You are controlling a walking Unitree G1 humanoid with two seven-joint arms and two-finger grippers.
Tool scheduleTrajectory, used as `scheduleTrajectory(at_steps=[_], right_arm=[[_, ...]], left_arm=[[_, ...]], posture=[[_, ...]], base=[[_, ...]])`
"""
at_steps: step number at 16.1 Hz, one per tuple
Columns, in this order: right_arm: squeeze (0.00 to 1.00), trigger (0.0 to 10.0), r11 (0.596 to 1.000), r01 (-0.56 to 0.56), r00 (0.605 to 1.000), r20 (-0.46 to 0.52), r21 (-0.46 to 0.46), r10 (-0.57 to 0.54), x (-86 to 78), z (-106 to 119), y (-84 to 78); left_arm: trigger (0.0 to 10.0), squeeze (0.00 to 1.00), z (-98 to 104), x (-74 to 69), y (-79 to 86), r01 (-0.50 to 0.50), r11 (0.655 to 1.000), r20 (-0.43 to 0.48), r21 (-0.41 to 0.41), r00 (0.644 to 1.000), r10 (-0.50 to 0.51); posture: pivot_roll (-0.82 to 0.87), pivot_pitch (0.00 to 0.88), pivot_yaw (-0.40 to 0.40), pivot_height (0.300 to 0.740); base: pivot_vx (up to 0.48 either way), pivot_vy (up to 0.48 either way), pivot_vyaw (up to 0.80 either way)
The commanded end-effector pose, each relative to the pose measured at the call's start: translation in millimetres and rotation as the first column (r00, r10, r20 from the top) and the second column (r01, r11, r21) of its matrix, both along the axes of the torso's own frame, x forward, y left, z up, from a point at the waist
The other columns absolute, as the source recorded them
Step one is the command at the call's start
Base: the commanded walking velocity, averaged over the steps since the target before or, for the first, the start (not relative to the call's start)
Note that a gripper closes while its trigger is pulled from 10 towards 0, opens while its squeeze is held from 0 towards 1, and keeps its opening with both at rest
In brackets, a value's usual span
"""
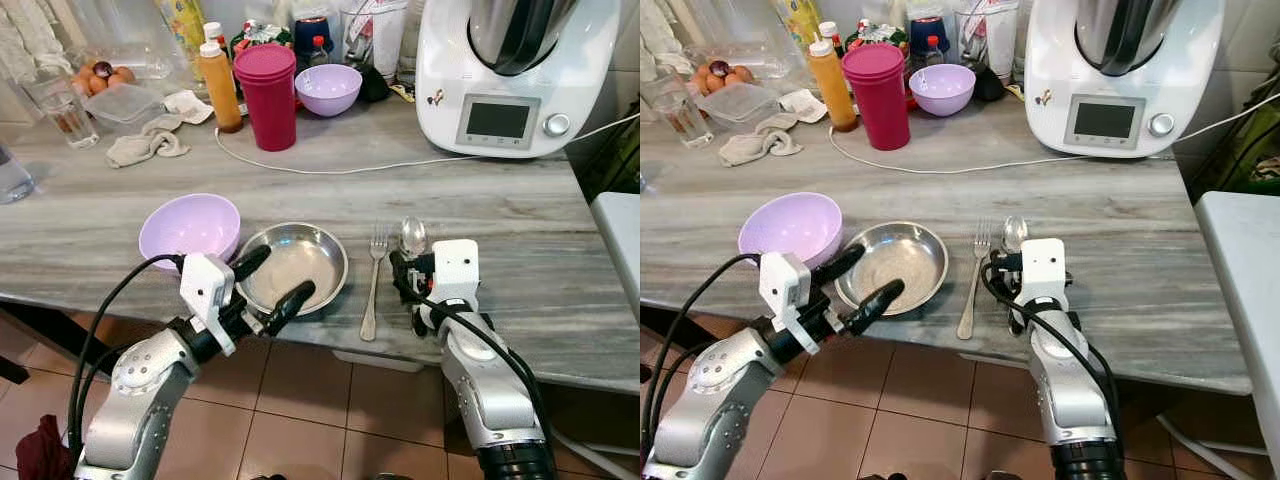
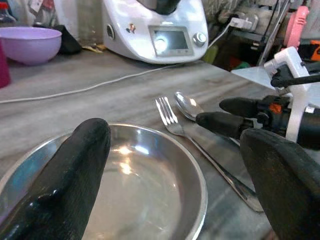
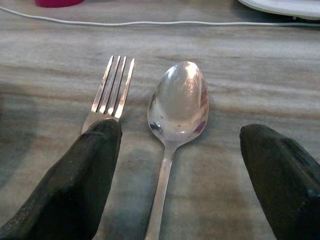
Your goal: Setting the table
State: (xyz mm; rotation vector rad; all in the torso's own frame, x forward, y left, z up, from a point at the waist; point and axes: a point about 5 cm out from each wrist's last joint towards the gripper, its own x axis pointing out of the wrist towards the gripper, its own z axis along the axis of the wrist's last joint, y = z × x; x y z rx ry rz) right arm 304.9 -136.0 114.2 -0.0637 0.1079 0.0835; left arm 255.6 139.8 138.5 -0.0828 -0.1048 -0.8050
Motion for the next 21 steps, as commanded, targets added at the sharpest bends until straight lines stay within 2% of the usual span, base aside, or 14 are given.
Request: scheduleTrajectory(at_steps=[1,3,4,5,6,8,21], right_arm=[[0.00,10.0,1.000,-0.023,1.000,-0.019,0.000,0.023,1.6,-2,4.7],[0.00,10.0,1.000,-0.025,0.999,-0.023,0.002,0.025,2.1,-3,5.3],[0.00,6.6,1.000,-0.027,0.999,-0.033,0.004,0.027,2.8,-4,6.1],[0.00,4.0,1.000,-0.028,0.999,-0.037,0.007,0.029,3.1,-5,6.6],[0.00,3.2,1.000,-0.031,0.999,-0.043,0.006,0.031,3.3,-6,6.9],[0.00,0.0,1.000,-0.031,0.998,-0.048,0.005,0.031,3.8,-7,6.5],[0.00,0.0,0.999,0.015,0.981,-0.192,0.046,-0.006,-1.7,-26,-4.4]], left_arm=[[10.0,0.00,2,-4.8,-2.8,0.049,0.999,0.001,0.019,0.999,-0.049],[10.0,0.00,-1,-7.0,-5.4,0.078,0.996,-0.013,0.031,0.997,-0.078],[10.0,0.00,-3,-8.7,-7.1,0.108,0.993,-0.029,0.039,0.994,-0.107],[10.0,0.00,-4,-9.5,-7.5,0.120,0.992,-0.034,0.046,0.992,-0.119],[10.0,0.00,-4,-9.7,-7.5,0.121,0.992,-0.033,0.047,0.992,-0.120],[10.0,0.00,-5,-10.1,-7.7,0.124,0.991,-0.036,0.048,0.992,-0.122],[10.0,0.00,-6,-13.0,-10.7,0.134,0.989,-0.045,0.053,0.990,-0.132]], posture=[[-0.19,0.121,0.048,0.740],[-0.19,0.121,0.051,0.740],[-0.19,0.121,0.051,0.740],[-0.19,0.121,0.051,0.740],[-0.19,0.121,0.051,0.740],[-0.19,0.120,0.051,0.740],[-0.20,0.119,0.048,0.740]], base=[[0.000,0.000,0.00],[0.000,0.000,0.00],[0.000,0.000,0.00],[0.000,0.000,0.00],[0.000,0.000,0.00],[0.000,0.000,0.00],[0.000,0.000,0.00]])
